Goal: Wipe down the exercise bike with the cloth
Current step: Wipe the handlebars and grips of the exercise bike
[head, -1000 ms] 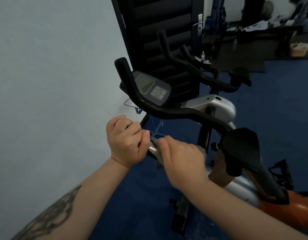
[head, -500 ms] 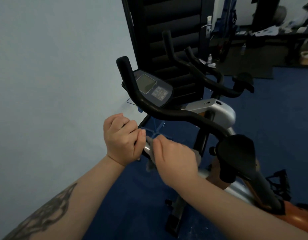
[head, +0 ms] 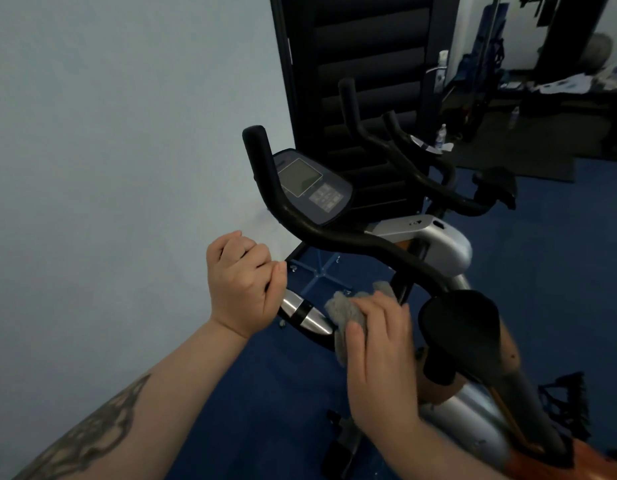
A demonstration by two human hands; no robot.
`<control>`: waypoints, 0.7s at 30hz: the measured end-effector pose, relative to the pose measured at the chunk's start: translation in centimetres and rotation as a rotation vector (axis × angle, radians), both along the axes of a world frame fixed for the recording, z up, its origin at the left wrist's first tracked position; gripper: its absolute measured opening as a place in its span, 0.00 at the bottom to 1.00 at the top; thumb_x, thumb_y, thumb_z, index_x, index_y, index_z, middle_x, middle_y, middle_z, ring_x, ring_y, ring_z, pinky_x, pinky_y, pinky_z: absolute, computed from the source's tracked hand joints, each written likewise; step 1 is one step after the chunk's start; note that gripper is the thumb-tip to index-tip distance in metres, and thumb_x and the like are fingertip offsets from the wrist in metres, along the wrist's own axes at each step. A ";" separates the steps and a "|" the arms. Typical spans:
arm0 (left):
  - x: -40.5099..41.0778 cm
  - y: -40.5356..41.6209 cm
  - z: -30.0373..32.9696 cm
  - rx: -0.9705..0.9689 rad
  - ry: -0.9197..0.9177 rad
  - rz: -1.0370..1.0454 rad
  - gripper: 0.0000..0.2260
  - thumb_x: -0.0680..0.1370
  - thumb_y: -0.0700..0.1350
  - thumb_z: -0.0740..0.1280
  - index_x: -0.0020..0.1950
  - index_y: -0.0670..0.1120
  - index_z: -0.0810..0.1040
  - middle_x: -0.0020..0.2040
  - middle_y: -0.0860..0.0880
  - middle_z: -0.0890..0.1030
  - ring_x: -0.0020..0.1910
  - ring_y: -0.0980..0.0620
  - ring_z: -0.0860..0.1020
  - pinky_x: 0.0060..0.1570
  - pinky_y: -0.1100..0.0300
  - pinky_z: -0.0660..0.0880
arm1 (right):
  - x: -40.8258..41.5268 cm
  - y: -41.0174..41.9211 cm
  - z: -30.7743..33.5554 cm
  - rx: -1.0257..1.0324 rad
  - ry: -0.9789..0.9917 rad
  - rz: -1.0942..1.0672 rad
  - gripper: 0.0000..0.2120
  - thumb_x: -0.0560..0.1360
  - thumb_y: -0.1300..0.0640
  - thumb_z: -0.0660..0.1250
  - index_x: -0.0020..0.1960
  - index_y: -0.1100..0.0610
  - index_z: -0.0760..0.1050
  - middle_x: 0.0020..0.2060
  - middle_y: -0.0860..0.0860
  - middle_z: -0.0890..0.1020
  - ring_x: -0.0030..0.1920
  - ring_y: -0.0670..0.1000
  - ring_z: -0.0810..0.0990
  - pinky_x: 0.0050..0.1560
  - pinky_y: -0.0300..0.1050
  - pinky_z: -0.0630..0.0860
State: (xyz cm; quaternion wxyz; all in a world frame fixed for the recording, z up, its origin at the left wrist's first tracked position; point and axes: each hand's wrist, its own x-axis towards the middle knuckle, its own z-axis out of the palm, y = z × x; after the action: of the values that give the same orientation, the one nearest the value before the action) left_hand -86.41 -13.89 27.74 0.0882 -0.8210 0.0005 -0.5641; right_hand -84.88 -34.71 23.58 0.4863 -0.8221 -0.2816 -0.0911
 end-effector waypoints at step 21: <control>0.3 0.2 0.2 0.005 -0.027 -0.101 0.19 0.77 0.44 0.61 0.26 0.44 0.72 0.28 0.51 0.73 0.38 0.50 0.70 0.55 0.54 0.66 | 1.3 2.0 1.2 0.138 0.328 -0.185 0.28 0.83 0.52 0.53 0.79 0.54 0.46 0.78 0.45 0.43 0.75 0.38 0.42 0.62 0.21 0.38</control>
State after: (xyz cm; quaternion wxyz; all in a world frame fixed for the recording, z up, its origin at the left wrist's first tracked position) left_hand -86.14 -13.73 27.97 0.0615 -0.8119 0.0421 -0.5790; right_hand -83.55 -32.67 24.80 0.5706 -0.8129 -0.1150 -0.0192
